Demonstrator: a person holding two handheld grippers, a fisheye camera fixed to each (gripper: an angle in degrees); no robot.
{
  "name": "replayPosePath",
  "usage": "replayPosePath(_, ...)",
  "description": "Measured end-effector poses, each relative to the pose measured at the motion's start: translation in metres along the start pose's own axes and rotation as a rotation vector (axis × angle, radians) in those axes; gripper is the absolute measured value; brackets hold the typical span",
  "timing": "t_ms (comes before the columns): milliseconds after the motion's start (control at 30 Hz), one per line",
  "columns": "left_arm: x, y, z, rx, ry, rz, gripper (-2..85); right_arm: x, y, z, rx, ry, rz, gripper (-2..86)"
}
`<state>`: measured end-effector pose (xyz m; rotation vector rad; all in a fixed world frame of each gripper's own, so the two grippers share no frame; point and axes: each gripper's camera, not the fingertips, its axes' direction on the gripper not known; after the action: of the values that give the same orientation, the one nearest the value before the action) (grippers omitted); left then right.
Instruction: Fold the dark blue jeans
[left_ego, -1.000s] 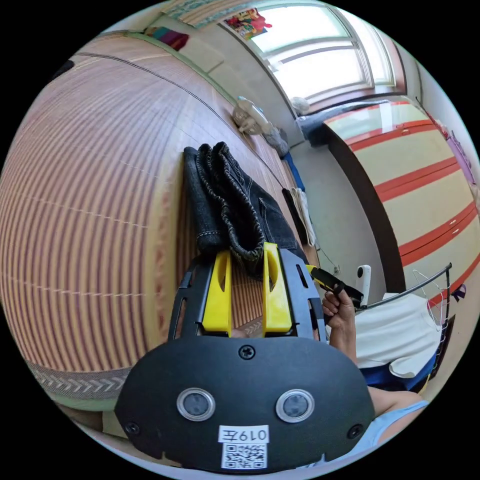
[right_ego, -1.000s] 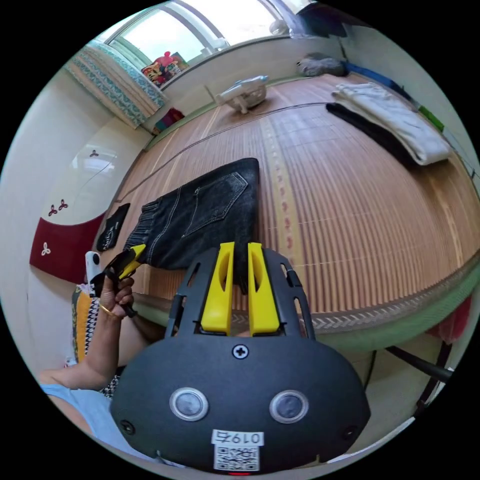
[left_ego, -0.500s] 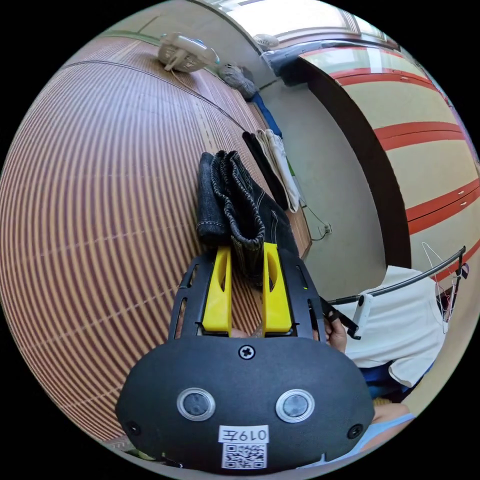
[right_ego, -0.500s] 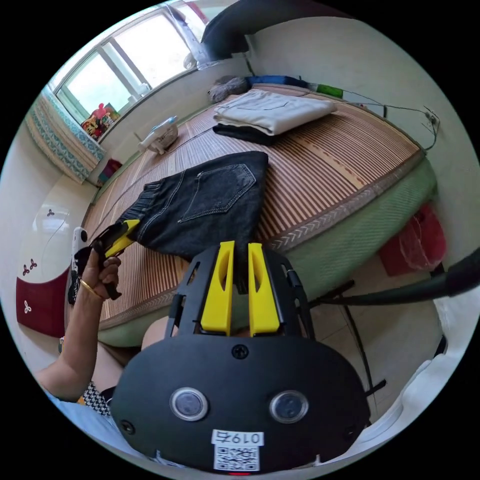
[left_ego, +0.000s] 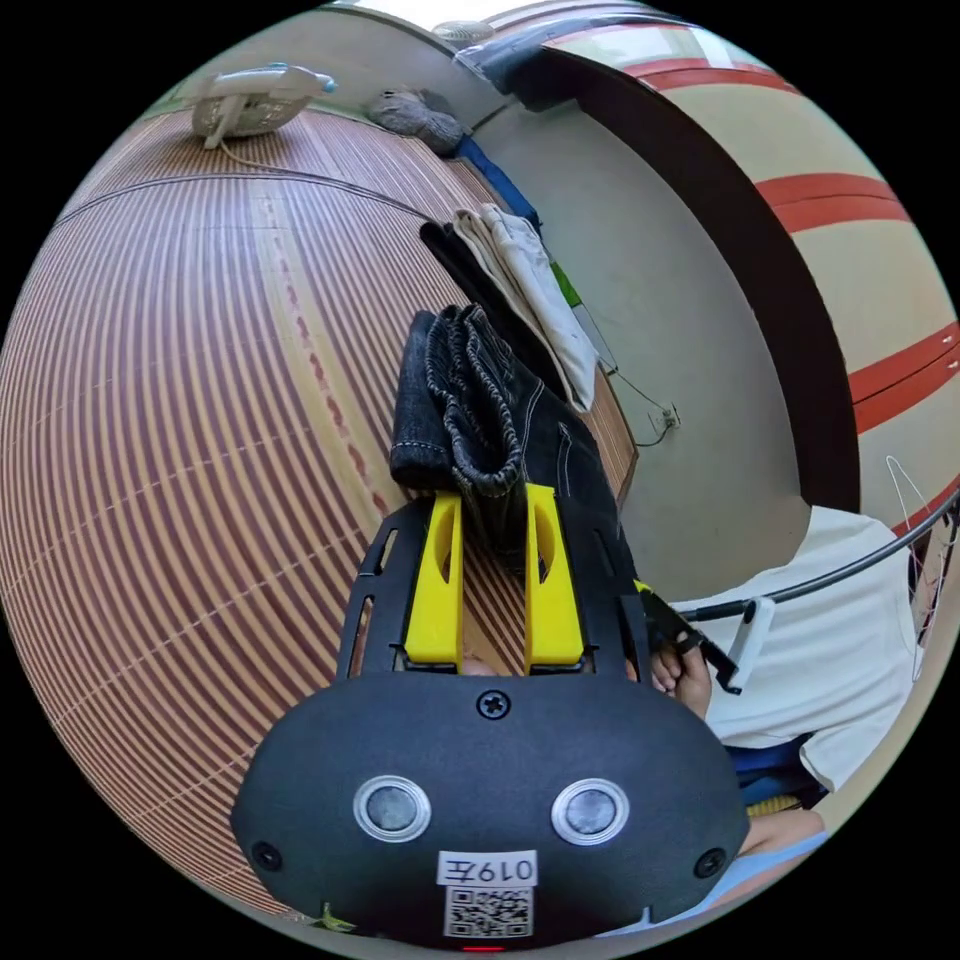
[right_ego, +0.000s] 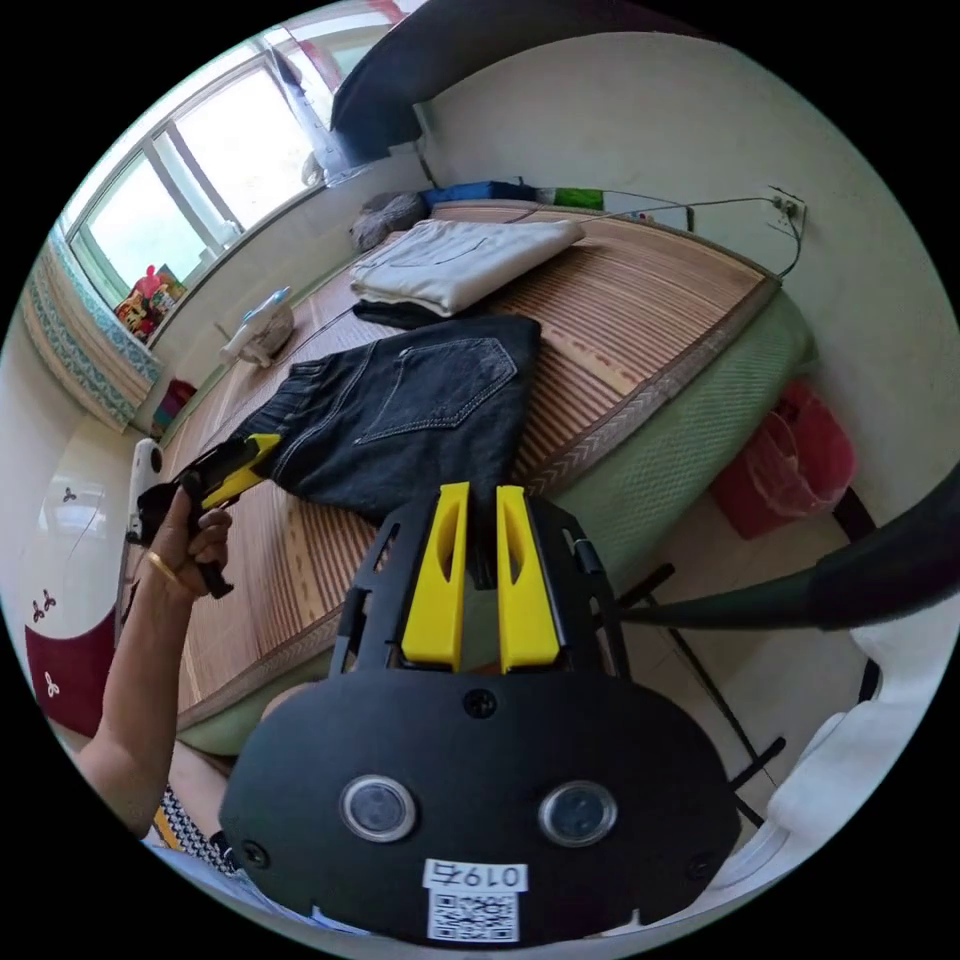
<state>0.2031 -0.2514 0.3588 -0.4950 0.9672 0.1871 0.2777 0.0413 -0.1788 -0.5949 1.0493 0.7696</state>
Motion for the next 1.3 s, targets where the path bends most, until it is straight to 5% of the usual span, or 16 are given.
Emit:
replayPosePath(400,0.002,0.043,0.044,-0.084,0.301,-0.056,6.9,-0.035,-0.057,0.052,-0.002,0.405,-0.105,4.8)
replayPosePath(700,0.027,0.041,0.019,-0.022,0.098,0.096,4.1,-0.075,-0.017,0.053,0.086,0.468,-0.111,7.1)
replayPosePath(900,0.055,0.003,0.021,0.053,-0.148,0.213,11.7,-0.227,0.102,0.027,0.270,0.124,-0.745,13.7)
replayPosePath(1067,0.048,-0.047,0.057,-0.049,-0.138,0.126,14.2,-0.313,0.212,0.086,0.248,0.392,-1.211,15.9)
replayPosePath(1300,0.042,-0.086,0.096,-0.131,-0.155,0.038,12.2,-0.328,0.246,0.173,0.210,0.676,-1.324,12.3)
